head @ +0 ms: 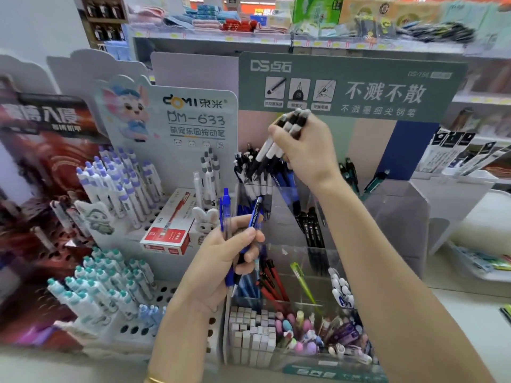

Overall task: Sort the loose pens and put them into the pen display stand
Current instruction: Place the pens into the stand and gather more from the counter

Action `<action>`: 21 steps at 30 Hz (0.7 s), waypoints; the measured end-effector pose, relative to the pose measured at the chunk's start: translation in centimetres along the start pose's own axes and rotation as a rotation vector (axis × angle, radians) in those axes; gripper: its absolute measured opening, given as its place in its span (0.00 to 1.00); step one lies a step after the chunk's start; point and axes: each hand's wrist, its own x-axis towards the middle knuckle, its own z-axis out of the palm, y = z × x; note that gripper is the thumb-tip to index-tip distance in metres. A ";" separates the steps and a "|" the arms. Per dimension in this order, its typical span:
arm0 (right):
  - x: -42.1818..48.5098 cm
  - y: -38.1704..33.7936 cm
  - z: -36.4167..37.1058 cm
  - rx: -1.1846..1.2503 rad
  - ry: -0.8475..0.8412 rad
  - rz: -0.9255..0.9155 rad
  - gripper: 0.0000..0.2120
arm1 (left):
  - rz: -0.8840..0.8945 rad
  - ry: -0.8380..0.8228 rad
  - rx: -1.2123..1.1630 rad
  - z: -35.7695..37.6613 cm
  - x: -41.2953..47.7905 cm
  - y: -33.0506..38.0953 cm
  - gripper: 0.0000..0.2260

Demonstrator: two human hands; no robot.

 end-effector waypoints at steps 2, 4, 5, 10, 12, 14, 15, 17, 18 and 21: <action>0.3 -0.1 1.2 -0.101 -0.044 -0.045 0.06 | 0.001 0.012 -0.018 -0.2 0.0 0.3 0.14; 0.8 0.1 2.0 -0.146 -0.044 -0.055 0.04 | 0.001 0.005 -0.012 -0.4 -0.1 0.5 0.17; 0.9 0.2 2.2 -0.157 -0.027 -0.046 0.06 | 0.003 0.000 -0.007 -0.5 -0.1 0.6 0.20; 1.0 0.4 2.6 -0.304 0.020 -0.060 0.11 | 0.010 -0.007 0.004 -1.0 -0.2 0.9 0.21; 0.9 0.0 2.7 -0.391 0.034 -0.062 0.09 | 0.013 -0.012 0.006 -1.0 -0.2 1.1 0.21; 0.9 -0.3 3.0 -0.463 0.000 -0.039 0.05 | 0.012 -0.011 0.006 -1.1 -0.2 1.2 0.21; 0.7 -0.4 3.3 -0.500 -0.038 -0.024 0.06 | 0.011 -0.014 0.005 -1.1 -0.3 1.3 0.21; 0.4 -0.2 3.9 -0.540 -0.129 -0.009 0.08 | 0.006 -0.021 0.004 -1.1 -0.3 1.4 0.21; 0.3 -0.1 4.2 -0.563 -0.169 -0.007 0.06 | 0.001 -0.021 0.000 -1.1 -0.3 1.5 0.21; 0.2 0.2 4.2 -0.592 -0.187 0.007 0.13 | -0.007 -0.028 -0.007 -1.3 -0.2 1.5 0.21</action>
